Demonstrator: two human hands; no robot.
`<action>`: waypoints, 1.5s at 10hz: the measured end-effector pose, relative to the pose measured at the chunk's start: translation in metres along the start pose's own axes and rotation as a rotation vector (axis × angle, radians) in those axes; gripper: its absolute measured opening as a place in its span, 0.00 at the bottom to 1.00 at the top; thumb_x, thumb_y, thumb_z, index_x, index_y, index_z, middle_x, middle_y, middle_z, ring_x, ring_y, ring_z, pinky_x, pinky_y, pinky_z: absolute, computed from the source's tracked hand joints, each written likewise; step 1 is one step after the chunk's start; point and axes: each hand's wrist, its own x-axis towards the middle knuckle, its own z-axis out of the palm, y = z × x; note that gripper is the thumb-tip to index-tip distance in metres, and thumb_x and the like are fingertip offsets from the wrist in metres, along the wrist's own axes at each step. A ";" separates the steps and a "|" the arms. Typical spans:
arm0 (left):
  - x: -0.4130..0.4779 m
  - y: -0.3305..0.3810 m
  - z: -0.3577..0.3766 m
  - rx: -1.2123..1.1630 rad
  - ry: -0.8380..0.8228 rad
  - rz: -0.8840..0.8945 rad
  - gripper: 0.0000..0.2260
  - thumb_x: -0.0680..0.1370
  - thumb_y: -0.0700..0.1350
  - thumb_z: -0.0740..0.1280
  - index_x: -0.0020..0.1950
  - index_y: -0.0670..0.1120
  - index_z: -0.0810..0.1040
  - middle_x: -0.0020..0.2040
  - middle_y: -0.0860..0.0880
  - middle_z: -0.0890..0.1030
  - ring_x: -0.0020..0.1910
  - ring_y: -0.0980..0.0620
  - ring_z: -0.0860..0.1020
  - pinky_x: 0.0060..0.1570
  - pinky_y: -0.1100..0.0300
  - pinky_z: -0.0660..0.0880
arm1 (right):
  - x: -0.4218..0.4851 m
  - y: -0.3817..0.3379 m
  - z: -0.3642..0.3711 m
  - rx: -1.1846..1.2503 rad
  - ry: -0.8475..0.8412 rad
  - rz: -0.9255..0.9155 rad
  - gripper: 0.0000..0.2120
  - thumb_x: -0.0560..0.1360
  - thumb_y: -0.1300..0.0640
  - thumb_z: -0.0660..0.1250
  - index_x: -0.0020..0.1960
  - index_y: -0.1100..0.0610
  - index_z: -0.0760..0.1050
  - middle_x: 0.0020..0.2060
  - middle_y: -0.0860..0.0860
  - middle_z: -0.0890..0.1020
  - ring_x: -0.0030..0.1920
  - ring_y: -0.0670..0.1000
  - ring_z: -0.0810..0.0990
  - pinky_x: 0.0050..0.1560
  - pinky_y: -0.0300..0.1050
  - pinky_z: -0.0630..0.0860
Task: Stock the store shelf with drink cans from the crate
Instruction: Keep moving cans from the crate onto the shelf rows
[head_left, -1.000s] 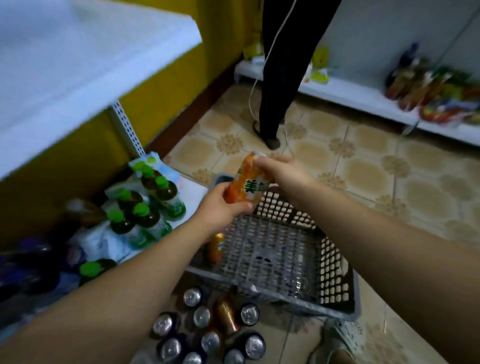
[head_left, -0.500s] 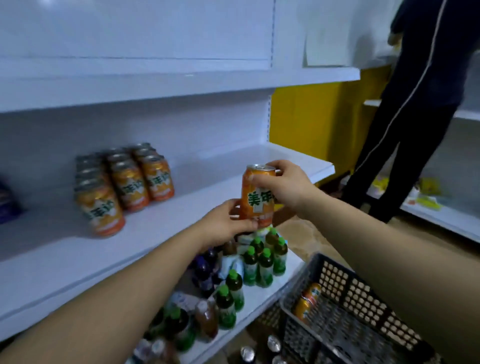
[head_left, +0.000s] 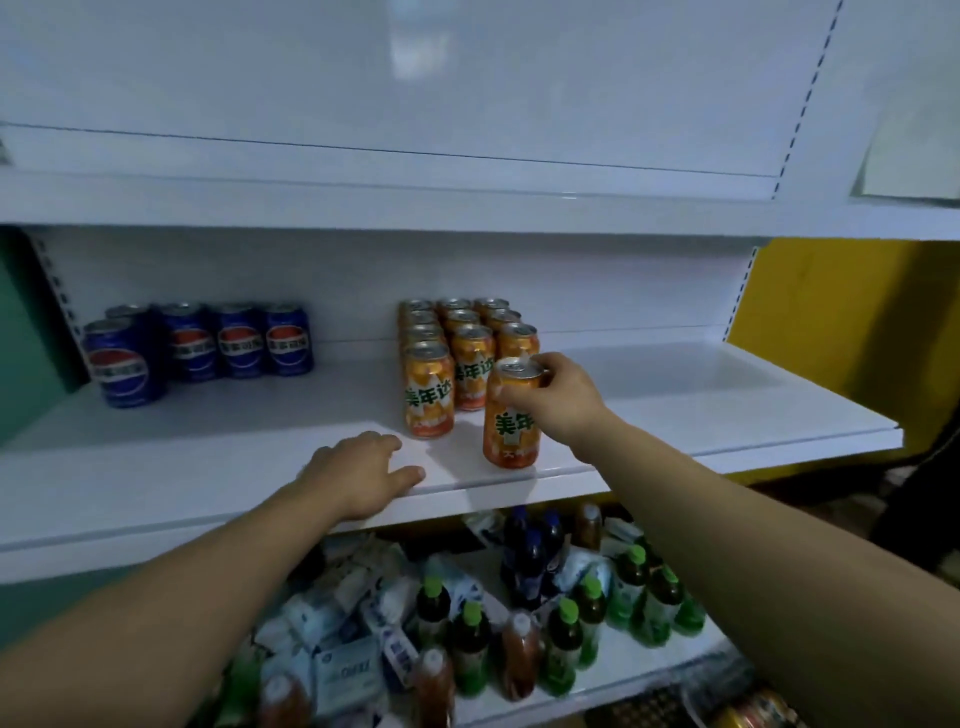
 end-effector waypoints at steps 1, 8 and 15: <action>0.005 -0.016 0.007 0.078 -0.064 -0.085 0.34 0.76 0.70 0.50 0.77 0.54 0.56 0.78 0.50 0.55 0.75 0.48 0.57 0.71 0.42 0.53 | 0.012 0.007 0.012 -0.003 -0.021 -0.022 0.23 0.71 0.56 0.74 0.62 0.48 0.69 0.50 0.46 0.75 0.51 0.50 0.76 0.49 0.44 0.72; 0.010 -0.023 0.029 0.192 -0.008 -0.071 0.34 0.75 0.70 0.42 0.78 0.56 0.47 0.79 0.53 0.45 0.78 0.50 0.43 0.72 0.37 0.45 | 0.067 0.036 0.040 -0.147 -0.013 -0.159 0.27 0.75 0.48 0.69 0.71 0.47 0.65 0.63 0.48 0.77 0.62 0.52 0.76 0.61 0.51 0.74; 0.010 -0.024 0.029 0.174 0.011 -0.053 0.35 0.75 0.71 0.43 0.78 0.56 0.48 0.79 0.51 0.47 0.78 0.49 0.44 0.72 0.36 0.44 | 0.070 0.041 0.047 -0.185 0.022 -0.077 0.40 0.70 0.54 0.75 0.73 0.44 0.55 0.64 0.49 0.75 0.63 0.53 0.75 0.63 0.53 0.73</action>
